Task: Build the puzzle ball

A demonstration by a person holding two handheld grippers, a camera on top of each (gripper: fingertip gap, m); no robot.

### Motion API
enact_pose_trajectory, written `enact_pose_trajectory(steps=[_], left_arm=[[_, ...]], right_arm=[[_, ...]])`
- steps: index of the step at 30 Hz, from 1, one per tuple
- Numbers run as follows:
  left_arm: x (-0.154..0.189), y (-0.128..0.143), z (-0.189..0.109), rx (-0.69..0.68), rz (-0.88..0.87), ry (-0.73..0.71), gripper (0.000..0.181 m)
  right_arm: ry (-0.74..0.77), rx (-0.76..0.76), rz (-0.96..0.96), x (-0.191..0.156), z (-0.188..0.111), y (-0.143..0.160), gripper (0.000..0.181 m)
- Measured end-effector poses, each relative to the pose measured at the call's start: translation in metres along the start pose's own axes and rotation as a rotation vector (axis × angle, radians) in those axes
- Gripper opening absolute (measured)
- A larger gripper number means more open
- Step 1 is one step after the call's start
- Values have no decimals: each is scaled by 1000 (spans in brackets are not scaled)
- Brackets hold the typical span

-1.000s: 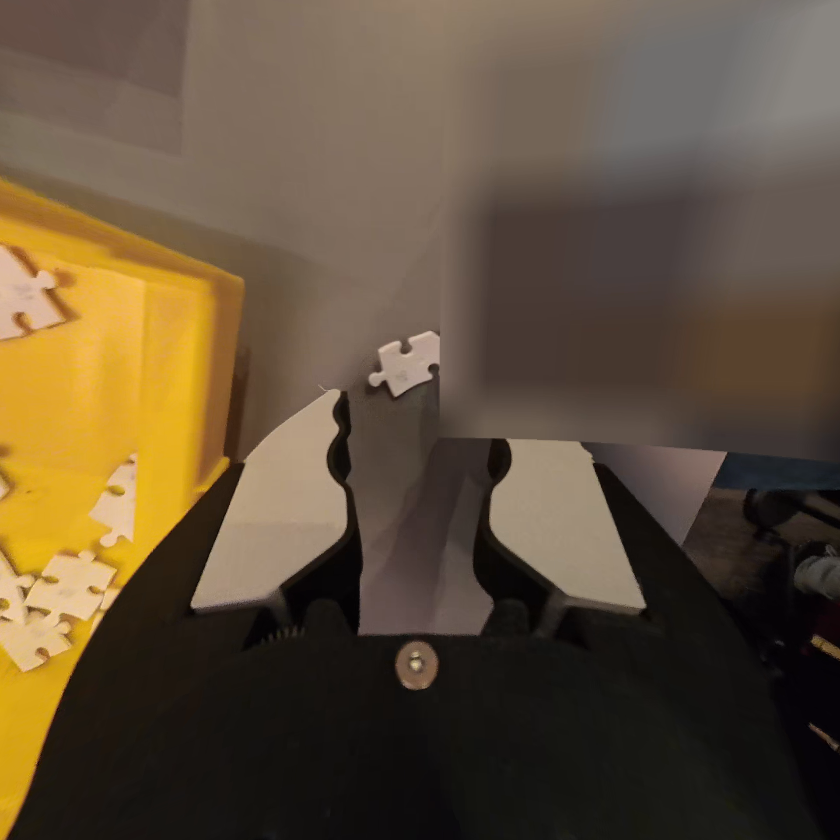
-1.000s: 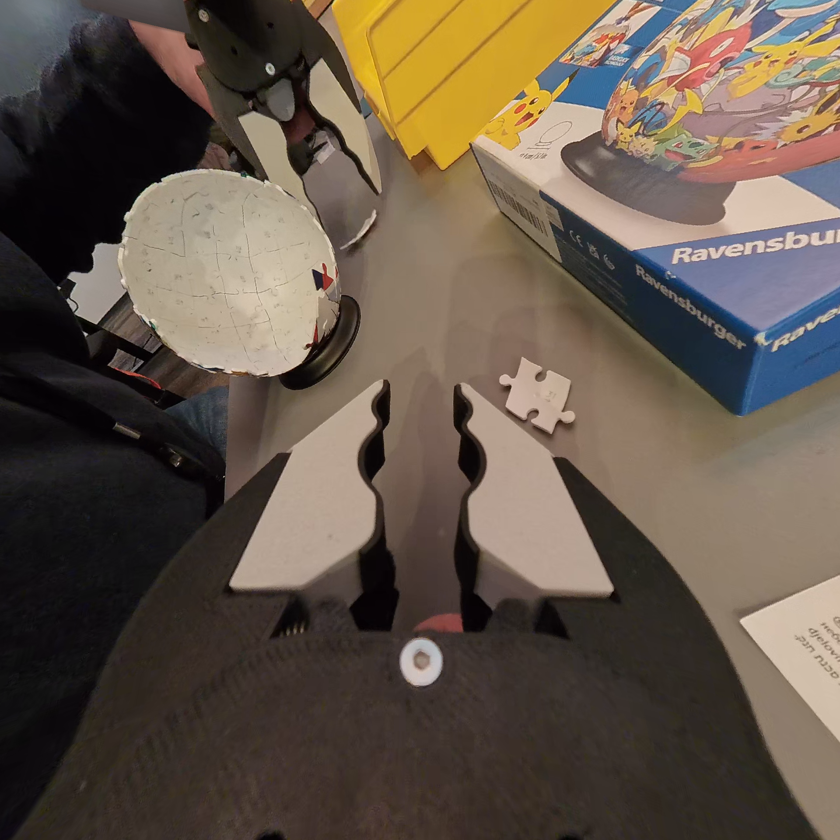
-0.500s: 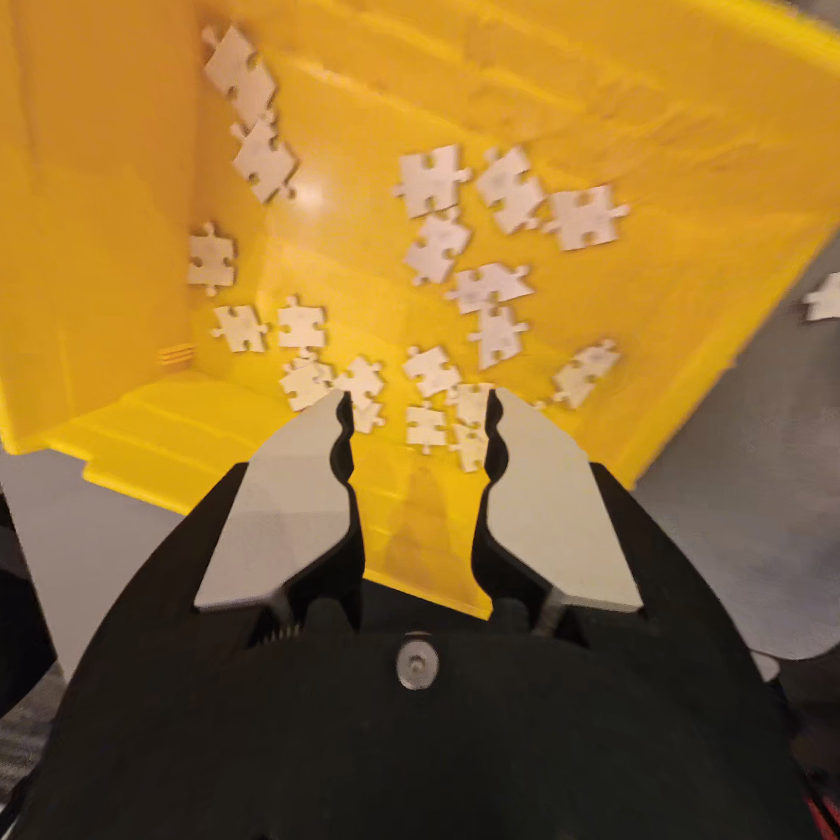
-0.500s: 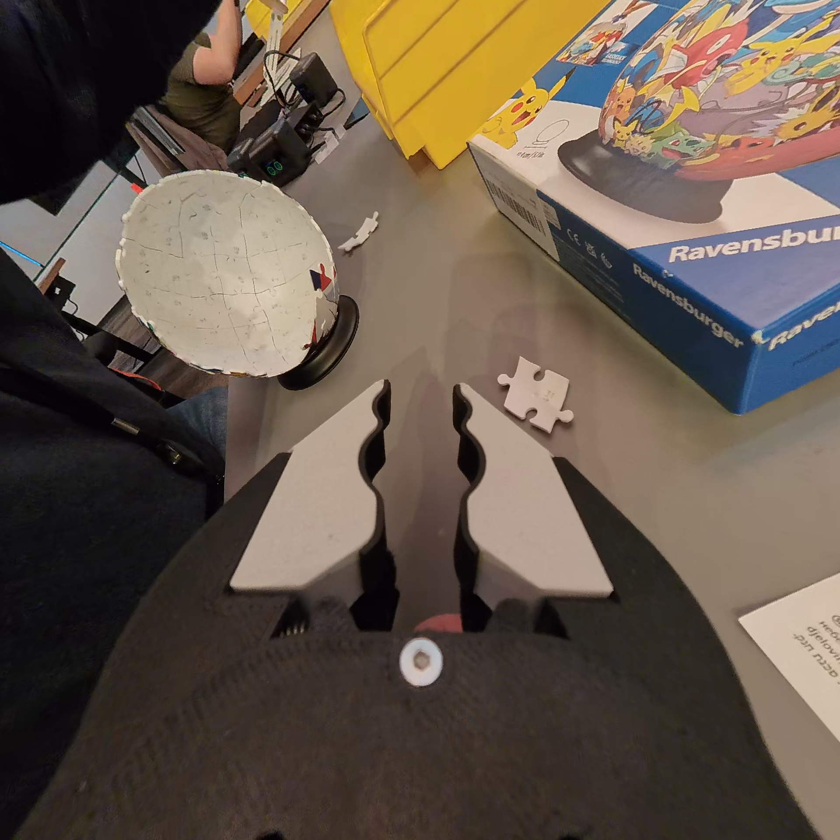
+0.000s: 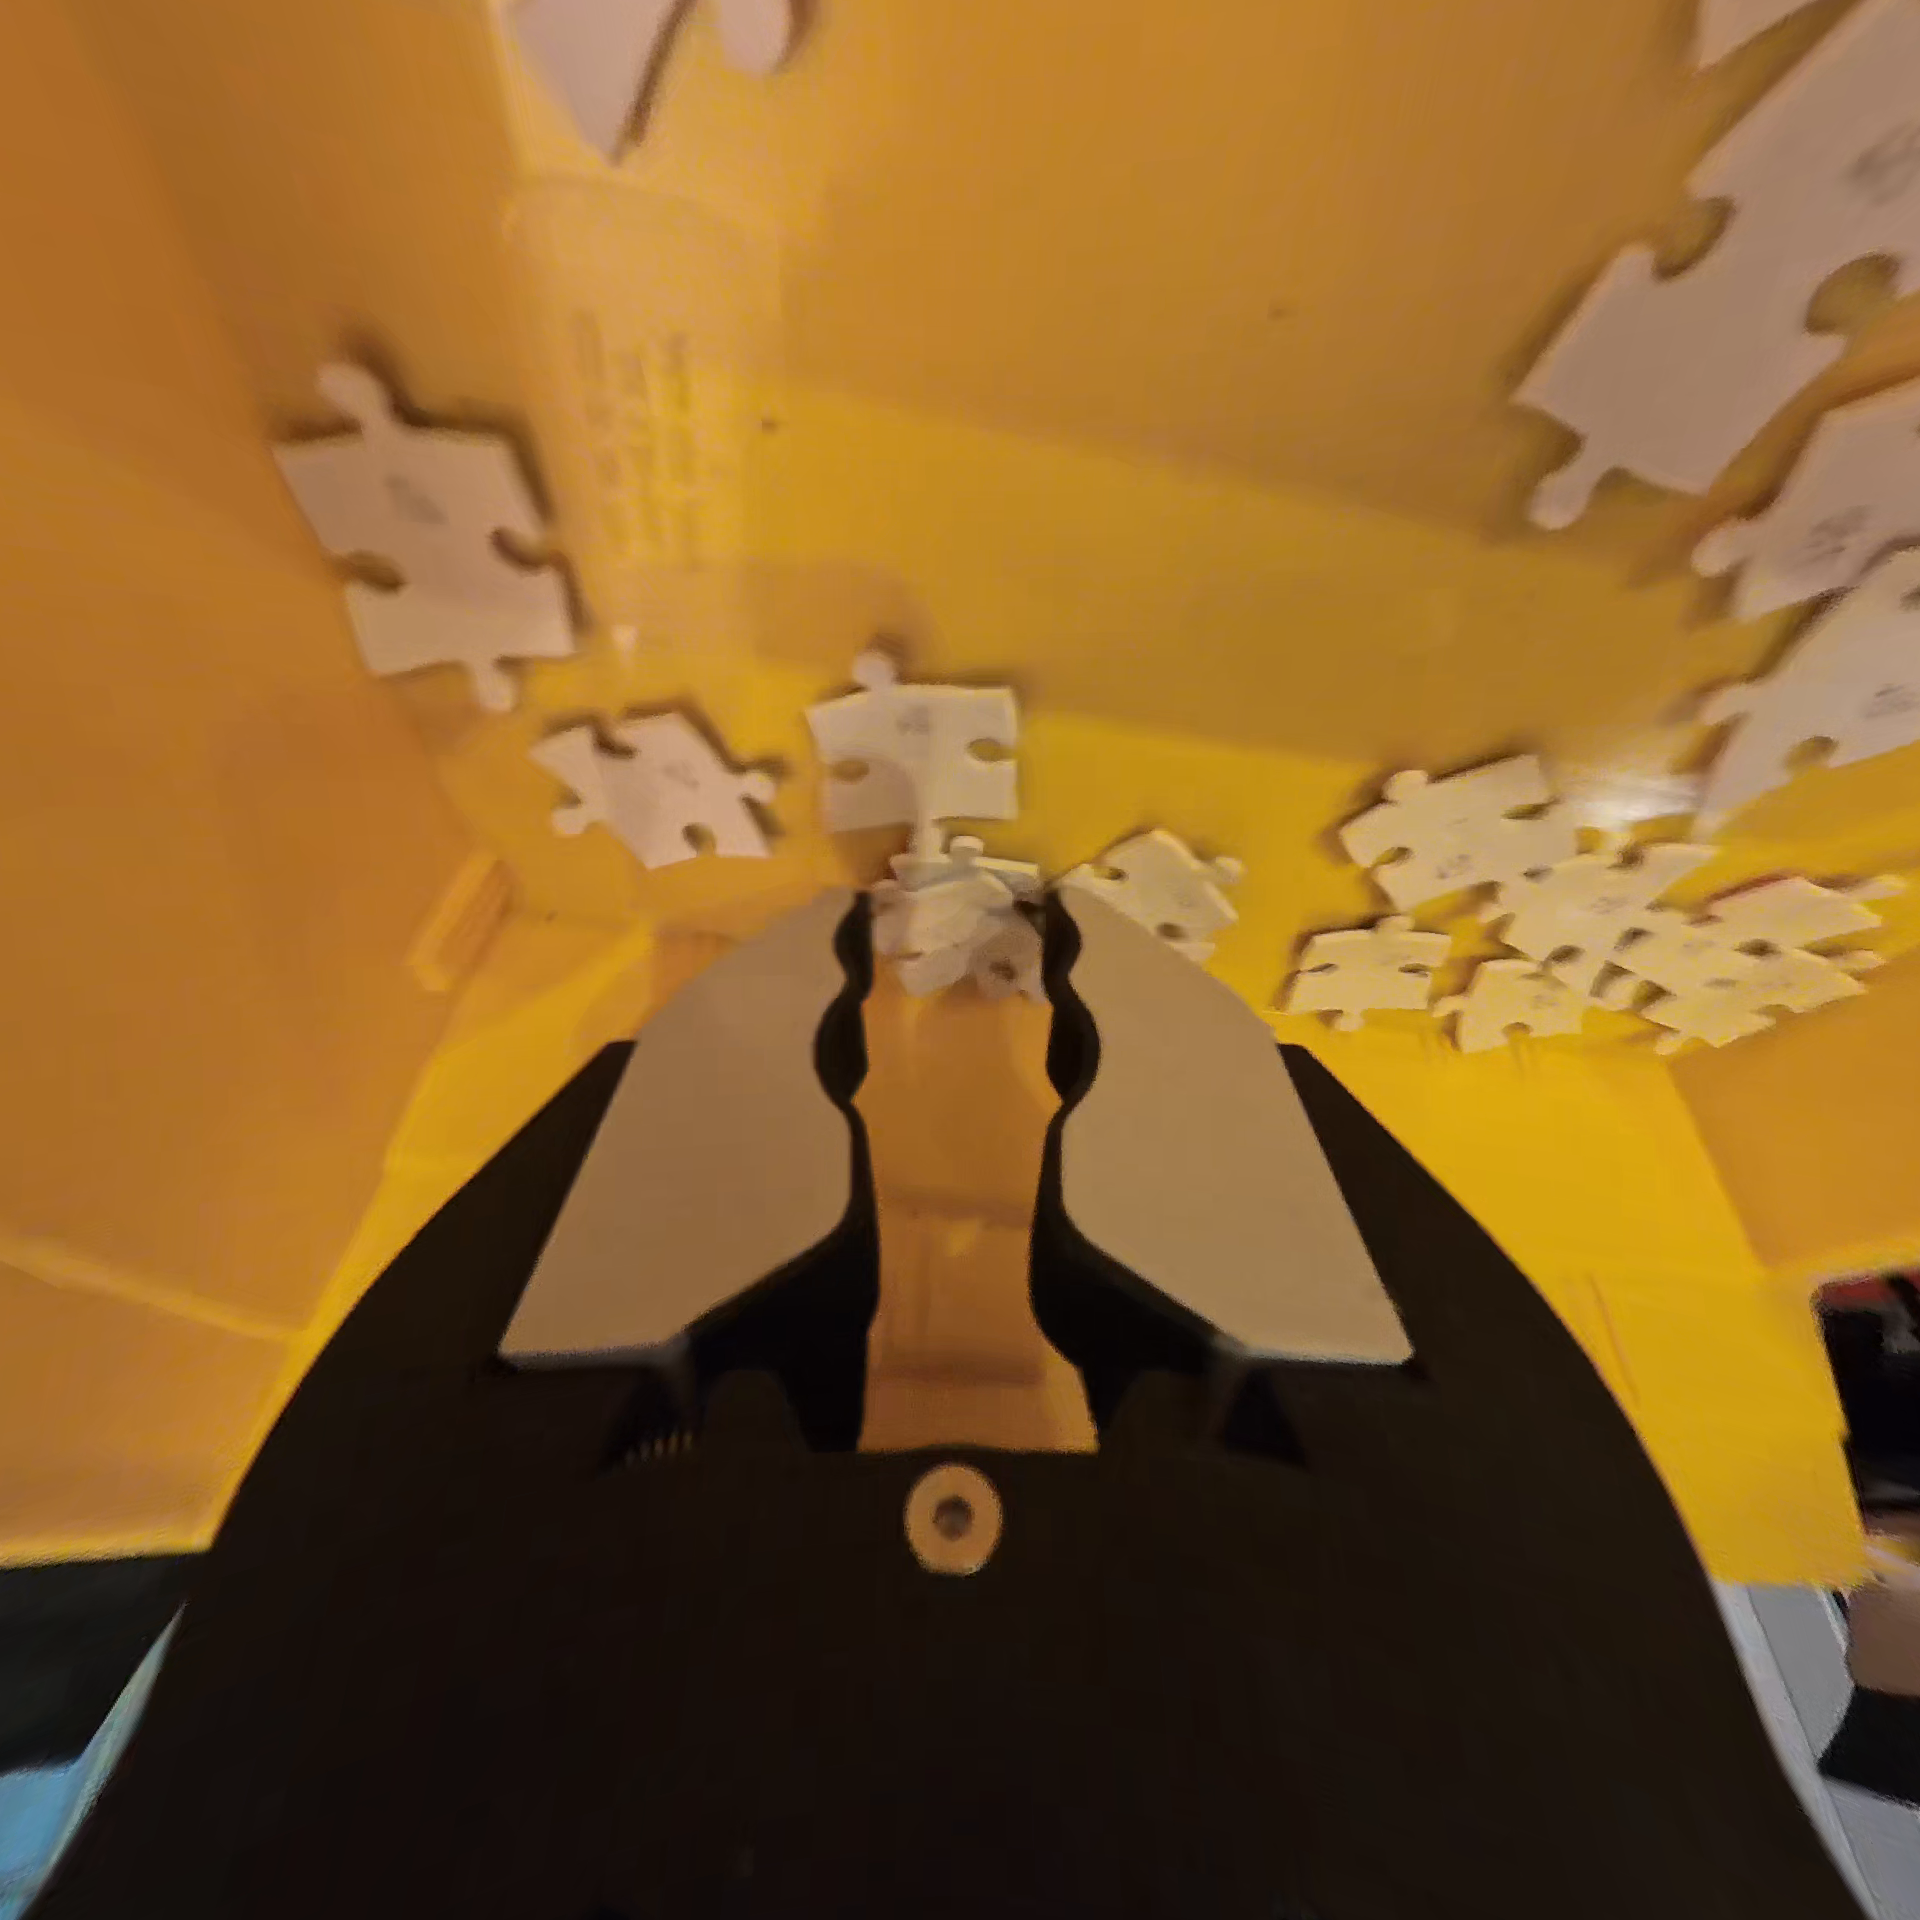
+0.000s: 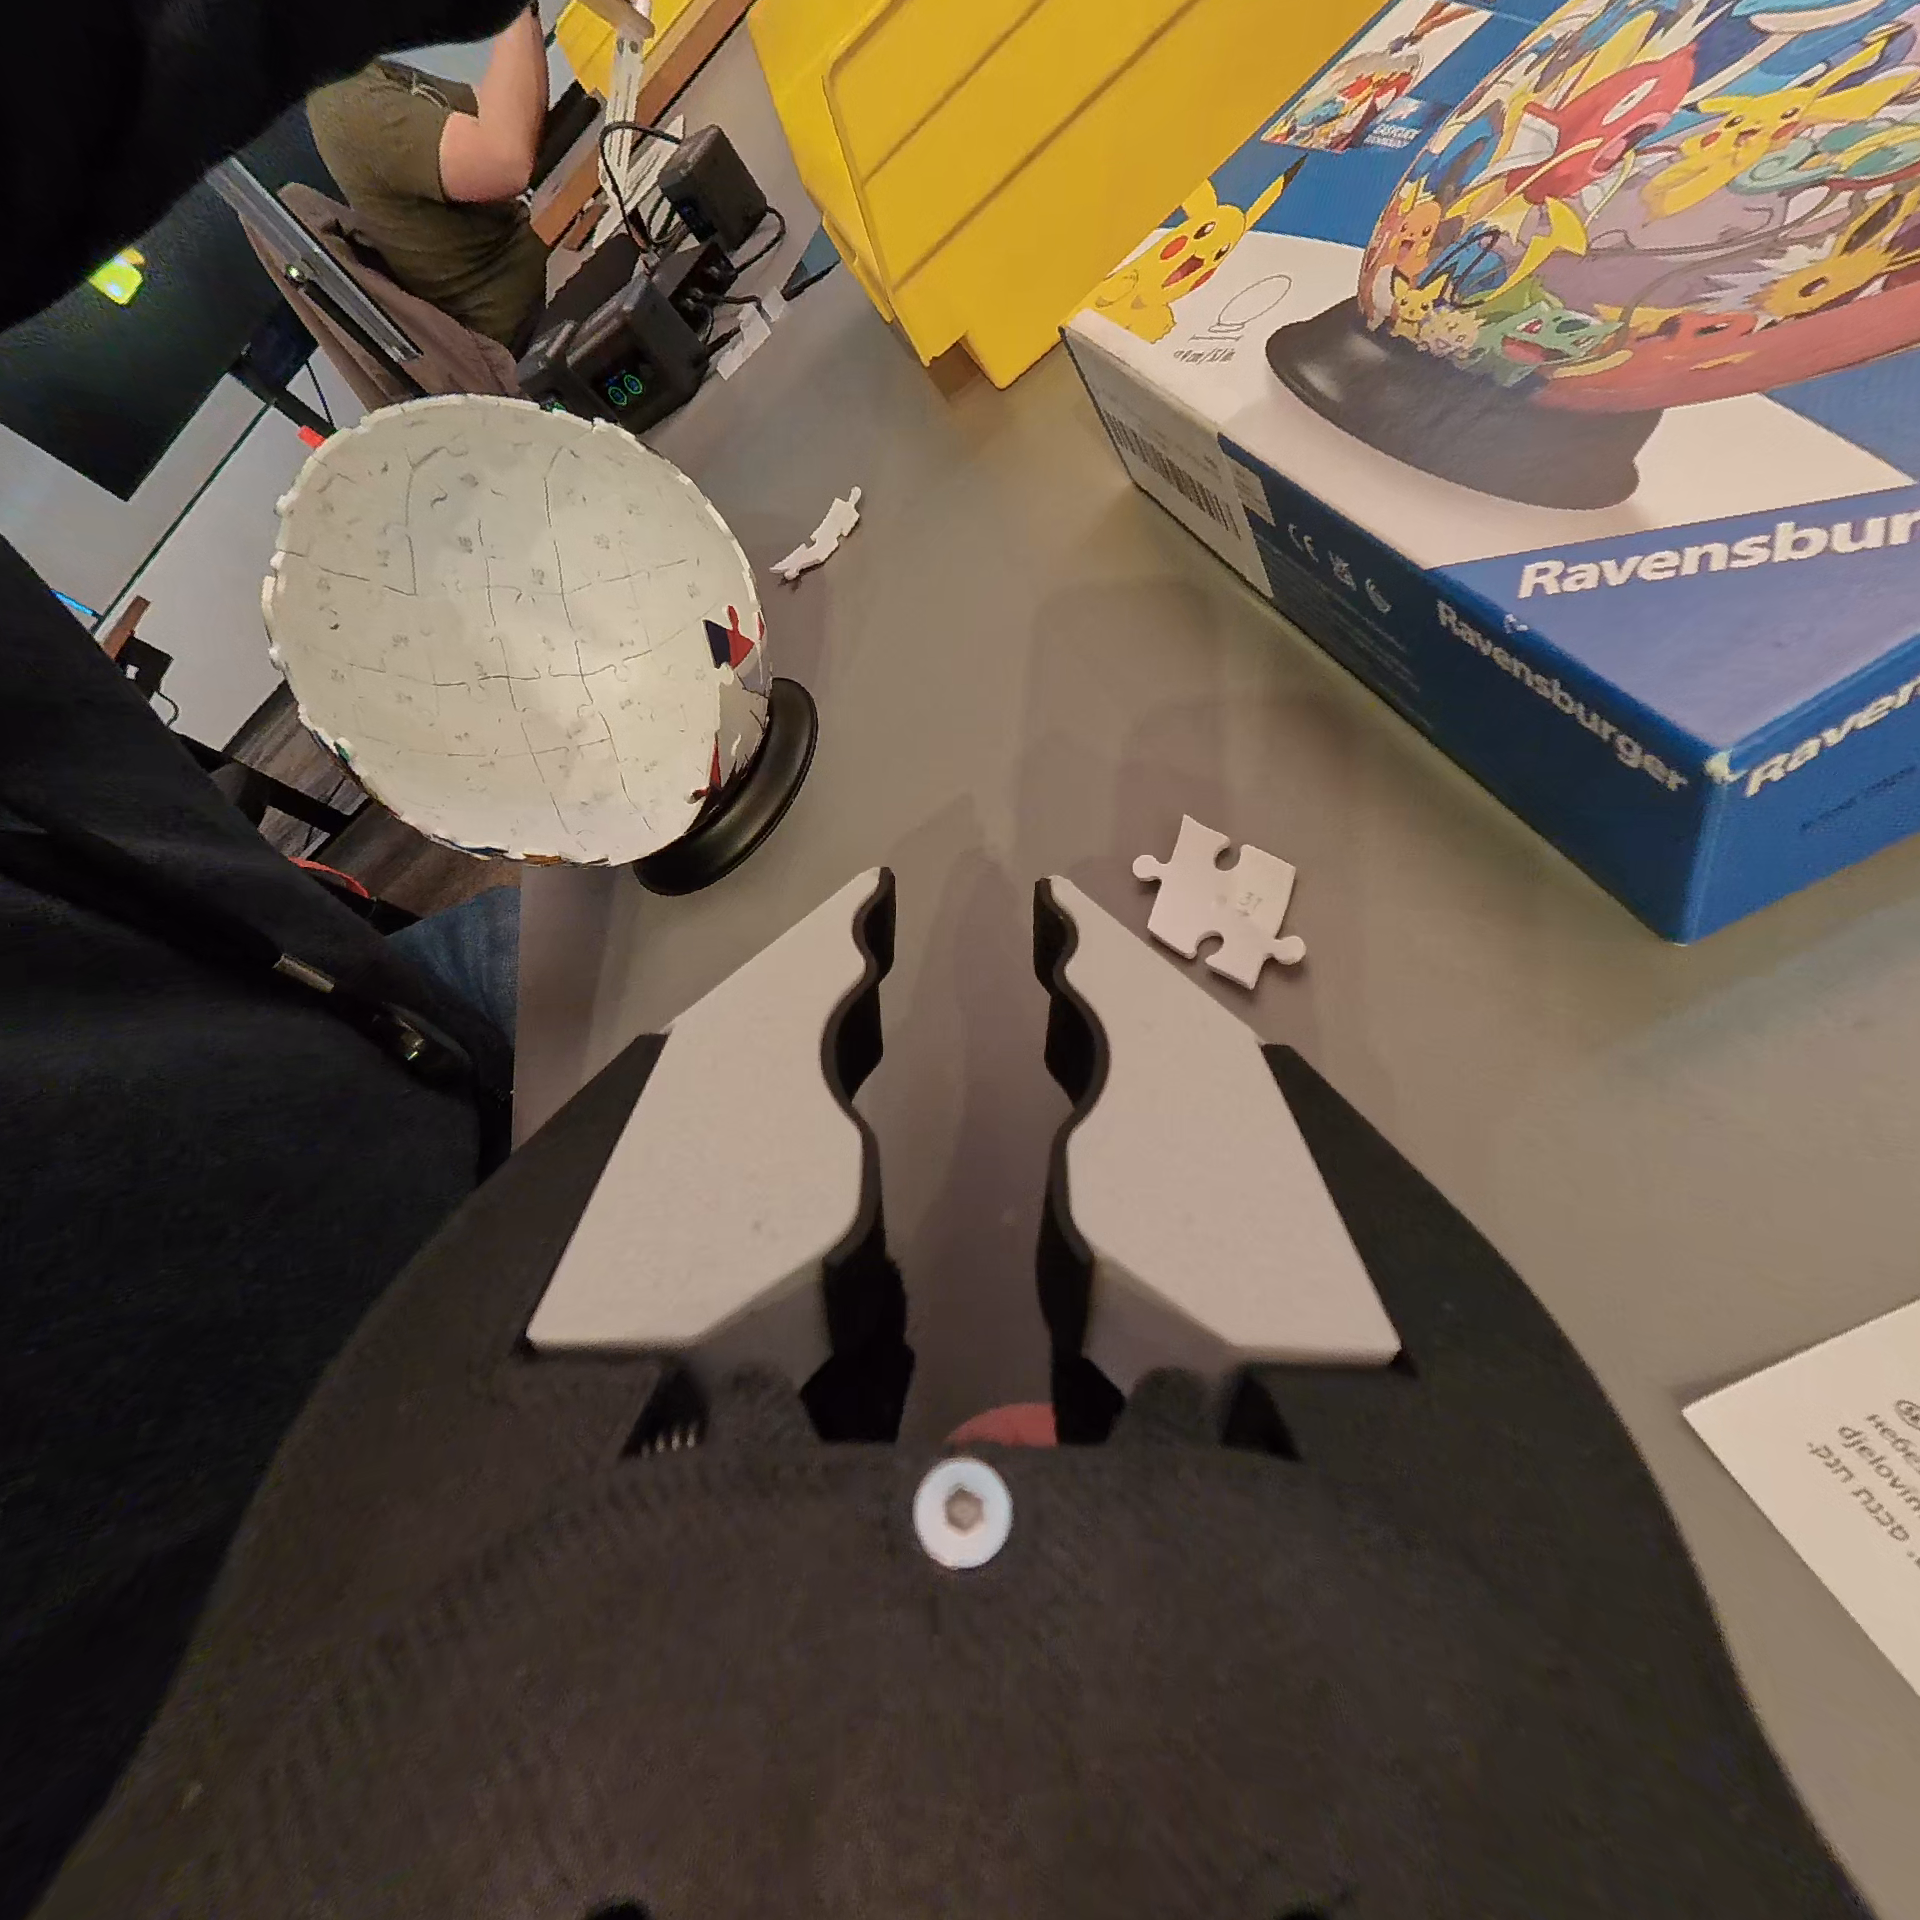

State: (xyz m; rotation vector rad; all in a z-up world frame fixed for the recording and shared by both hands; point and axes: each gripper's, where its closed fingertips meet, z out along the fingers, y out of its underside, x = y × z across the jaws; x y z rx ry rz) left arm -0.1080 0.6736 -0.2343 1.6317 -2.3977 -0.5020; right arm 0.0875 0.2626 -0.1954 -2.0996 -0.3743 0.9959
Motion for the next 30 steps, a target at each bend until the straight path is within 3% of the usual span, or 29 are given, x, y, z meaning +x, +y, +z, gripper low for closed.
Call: enact_pose_trajectory(steps=[9,13,16,20,24,30], left_arm=[[8,-1,-1,46,-11,75,23],[13,-14,-15,147,-28,101,23],[19,-39,-34,290,-67,172,24],[13,-58,-50,413,-108,194,45],[-1,-46,-58,428,-130,133,42],[-12,-11,-50,286,-103,36,39]], right_arm=[[-3,5,-2,-1,-1,-1,25],[-3,6,-2,-1,-1,-1,25],[-2,3,-1,-1,0,0,25],[0,2,0,0,0,0,25],[0,2,1,0,0,0,25],[-2,2,2,0,0,0,25]])
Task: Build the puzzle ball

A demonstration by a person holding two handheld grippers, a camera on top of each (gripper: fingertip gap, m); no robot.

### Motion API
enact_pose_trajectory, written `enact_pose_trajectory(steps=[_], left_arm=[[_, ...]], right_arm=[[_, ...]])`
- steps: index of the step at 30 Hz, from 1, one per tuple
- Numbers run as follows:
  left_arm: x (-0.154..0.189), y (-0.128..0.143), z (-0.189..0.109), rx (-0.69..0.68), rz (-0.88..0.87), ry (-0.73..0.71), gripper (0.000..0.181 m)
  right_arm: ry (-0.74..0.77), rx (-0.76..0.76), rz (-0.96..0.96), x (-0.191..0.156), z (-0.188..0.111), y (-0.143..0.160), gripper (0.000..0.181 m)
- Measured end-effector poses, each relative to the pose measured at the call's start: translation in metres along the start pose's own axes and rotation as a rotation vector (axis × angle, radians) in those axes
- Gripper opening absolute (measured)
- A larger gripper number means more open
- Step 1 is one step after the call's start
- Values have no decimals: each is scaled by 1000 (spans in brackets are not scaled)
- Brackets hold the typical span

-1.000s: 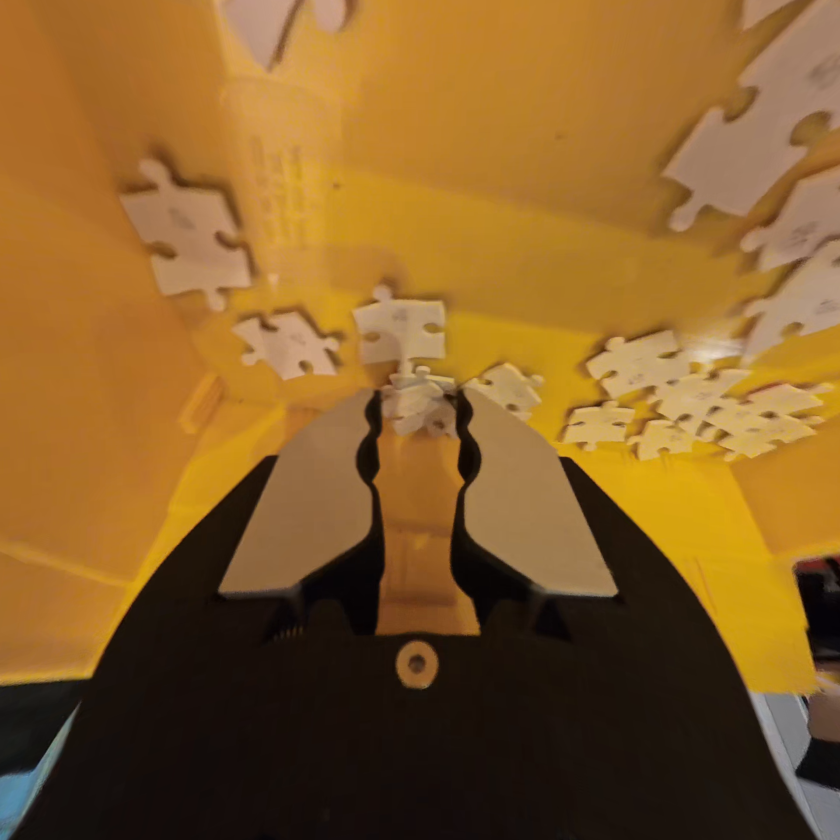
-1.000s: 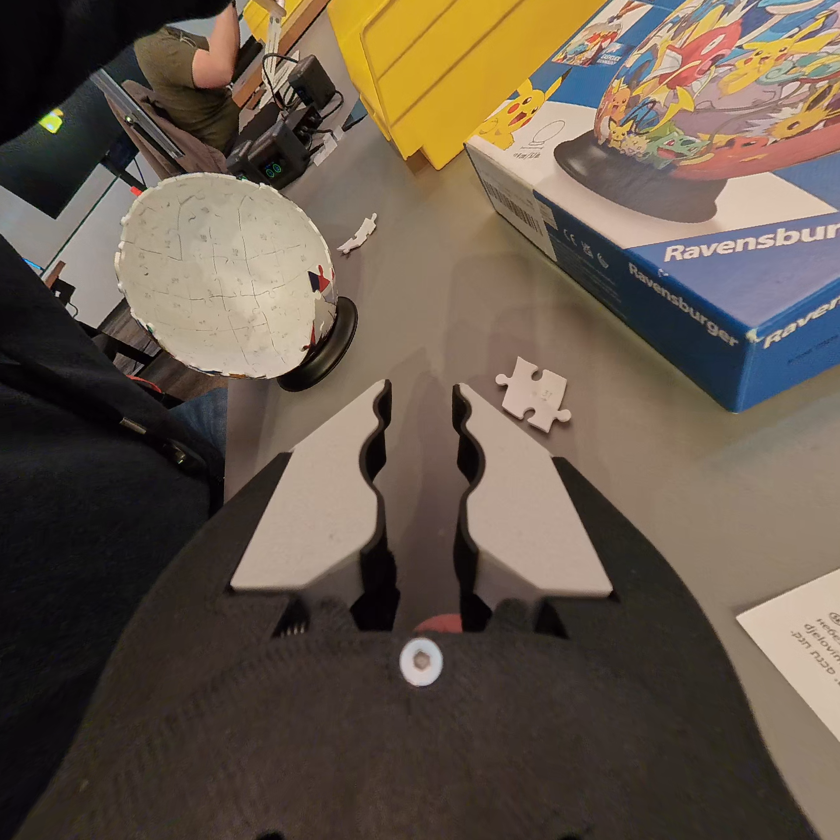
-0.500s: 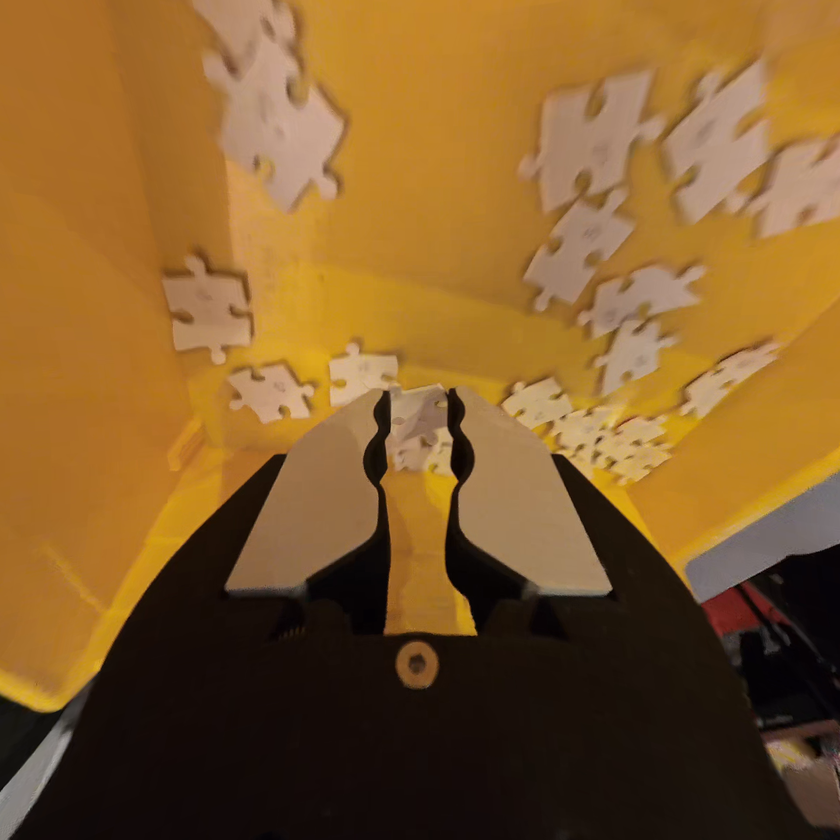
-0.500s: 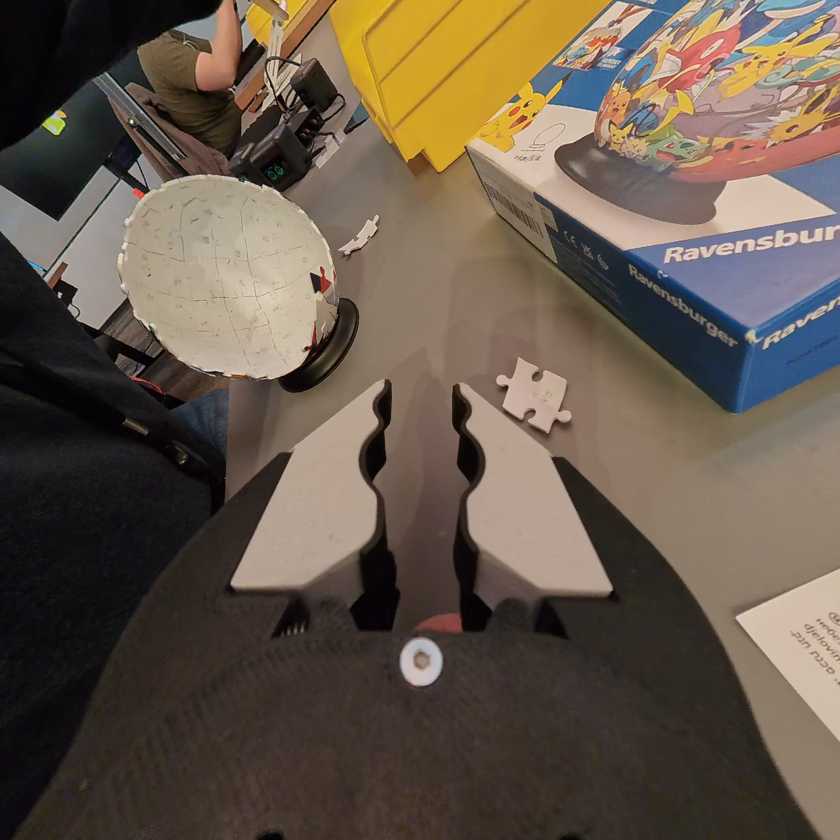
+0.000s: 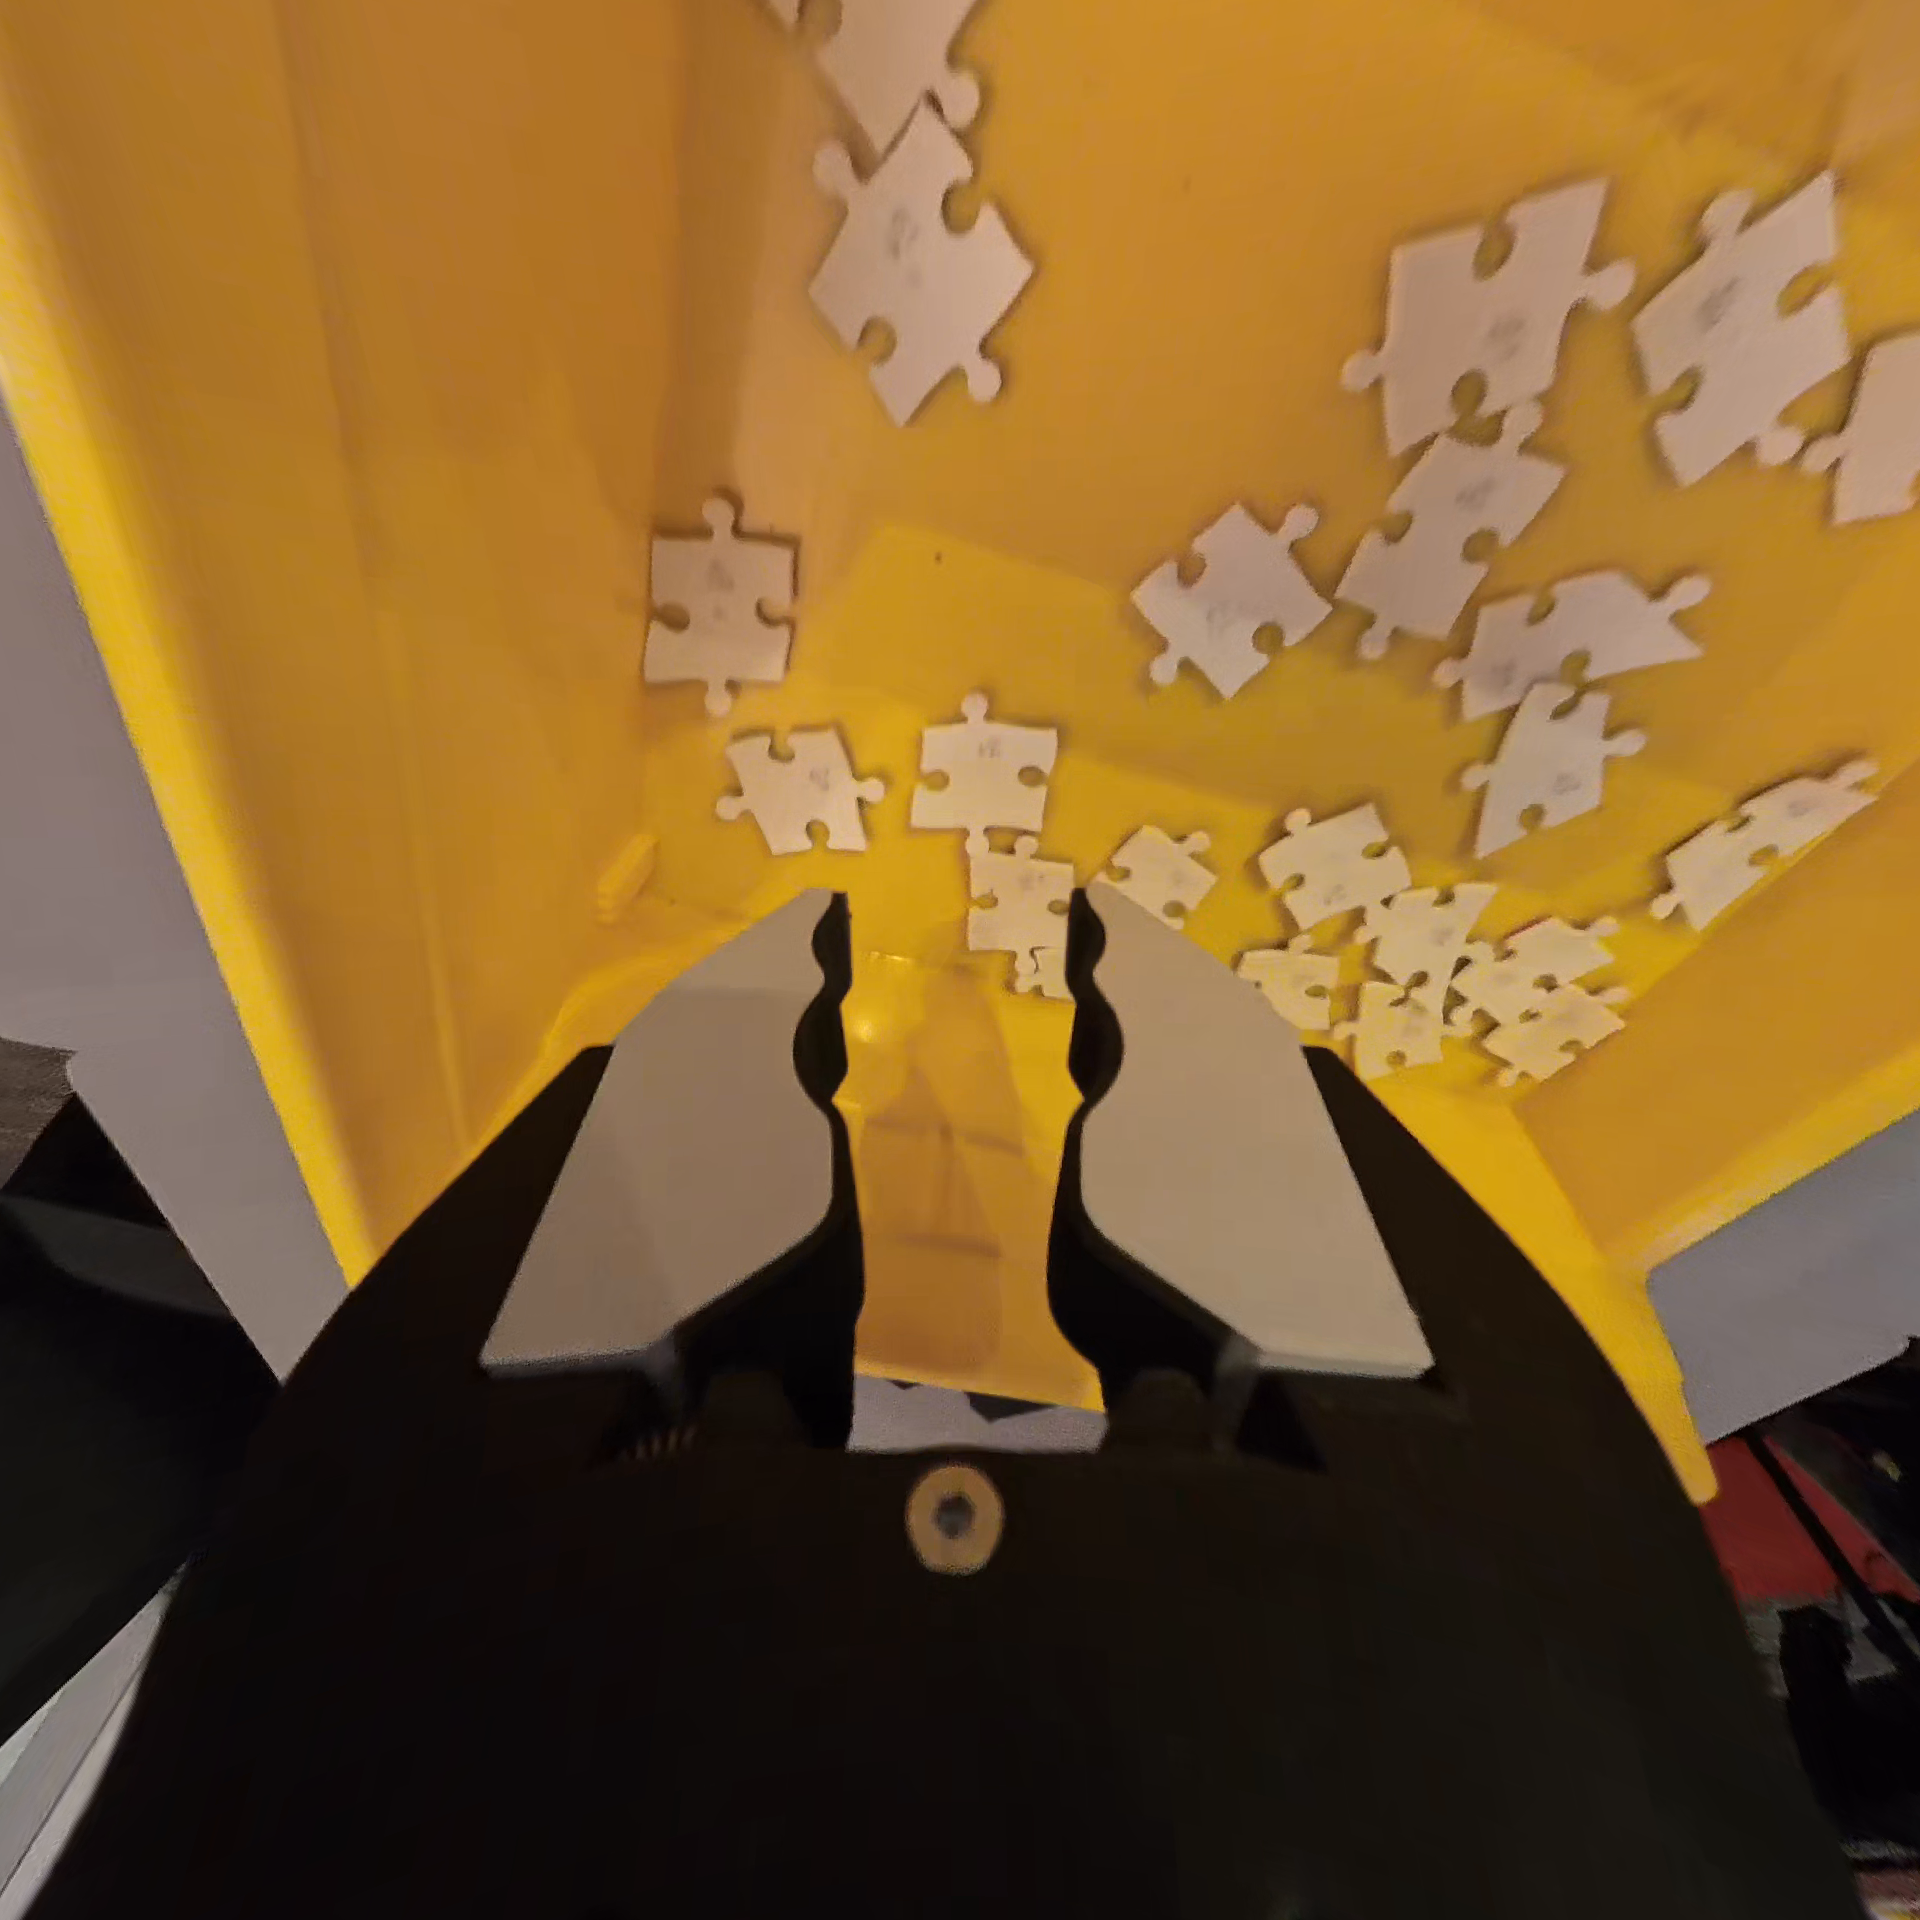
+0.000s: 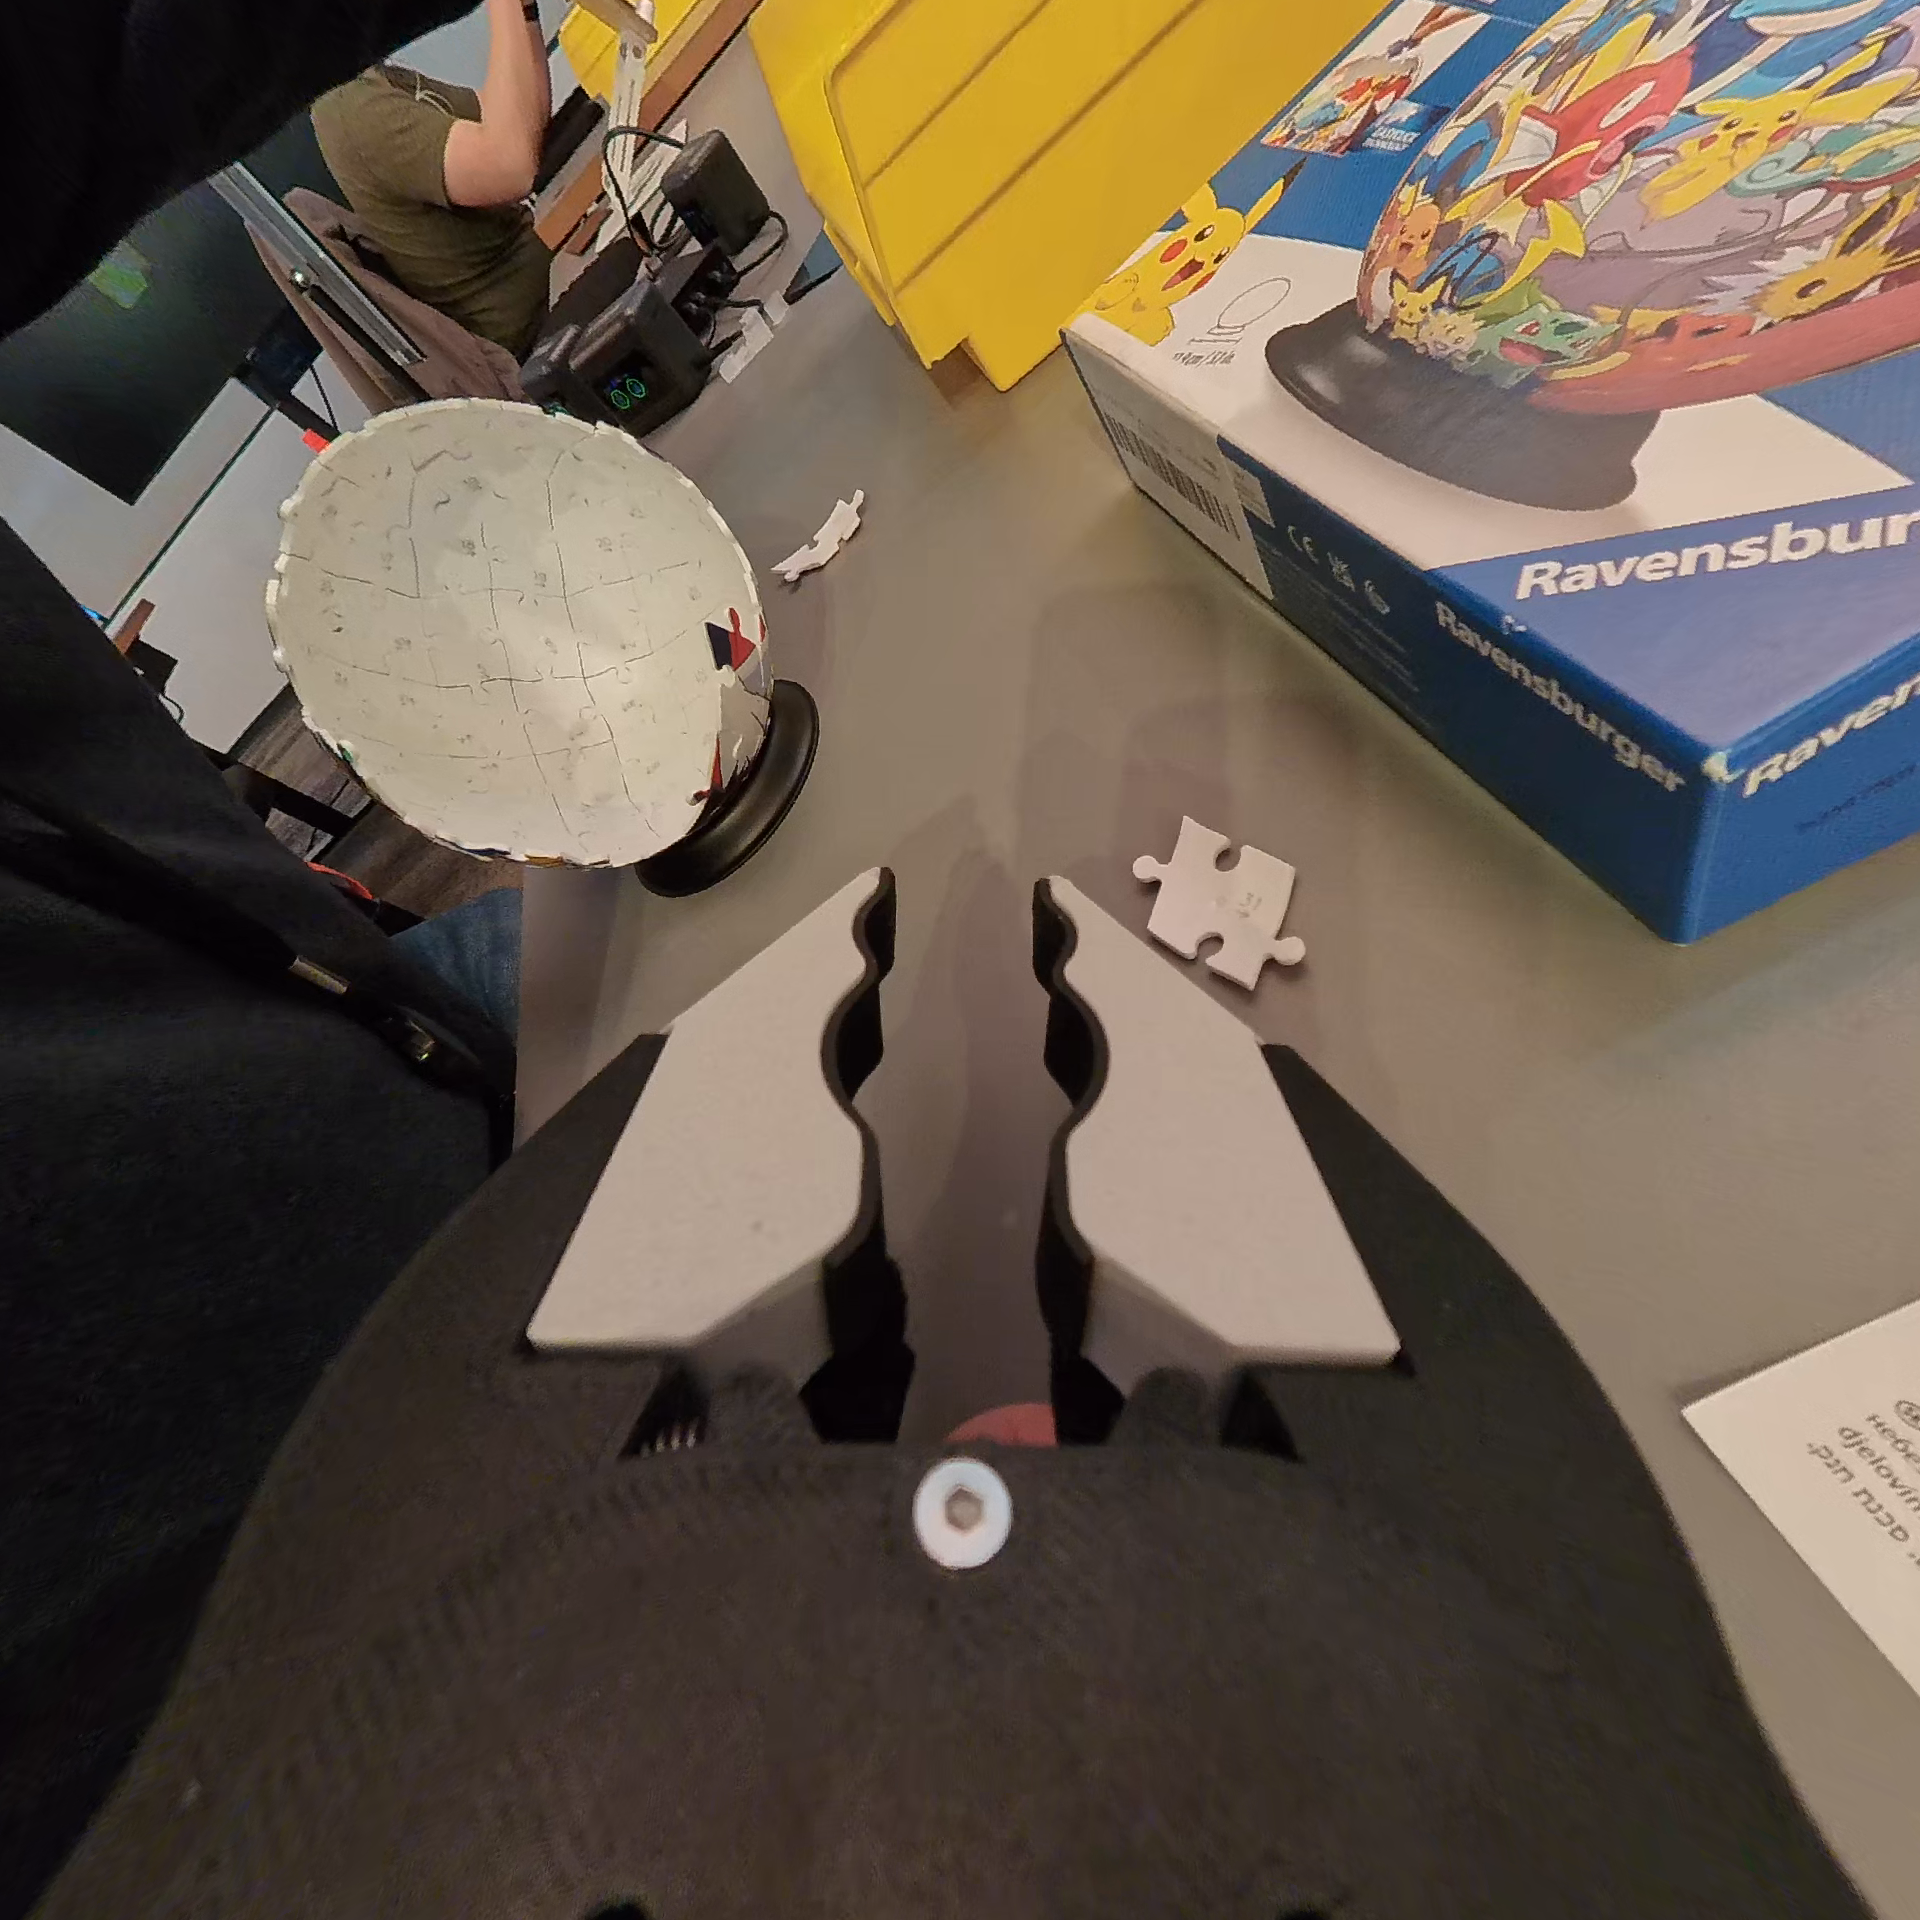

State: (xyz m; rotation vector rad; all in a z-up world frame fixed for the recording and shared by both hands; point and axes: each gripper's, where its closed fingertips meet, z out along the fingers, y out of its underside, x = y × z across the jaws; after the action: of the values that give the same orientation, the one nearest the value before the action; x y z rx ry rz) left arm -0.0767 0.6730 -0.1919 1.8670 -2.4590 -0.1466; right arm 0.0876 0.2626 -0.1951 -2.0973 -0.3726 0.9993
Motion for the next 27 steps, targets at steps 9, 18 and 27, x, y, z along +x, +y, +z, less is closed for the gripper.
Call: enact_pose_trajectory(steps=[9,18,27], left_arm=[[9,10,6,-17,23,6,37],[5,19,5,-80,69,-2,31],[9,23,14,-115,80,18,33]], right_arm=[[-1,1,0,0,0,0,25],[-1,3,0,0,0,-1,25],[-3,6,1,0,0,-1,25]])
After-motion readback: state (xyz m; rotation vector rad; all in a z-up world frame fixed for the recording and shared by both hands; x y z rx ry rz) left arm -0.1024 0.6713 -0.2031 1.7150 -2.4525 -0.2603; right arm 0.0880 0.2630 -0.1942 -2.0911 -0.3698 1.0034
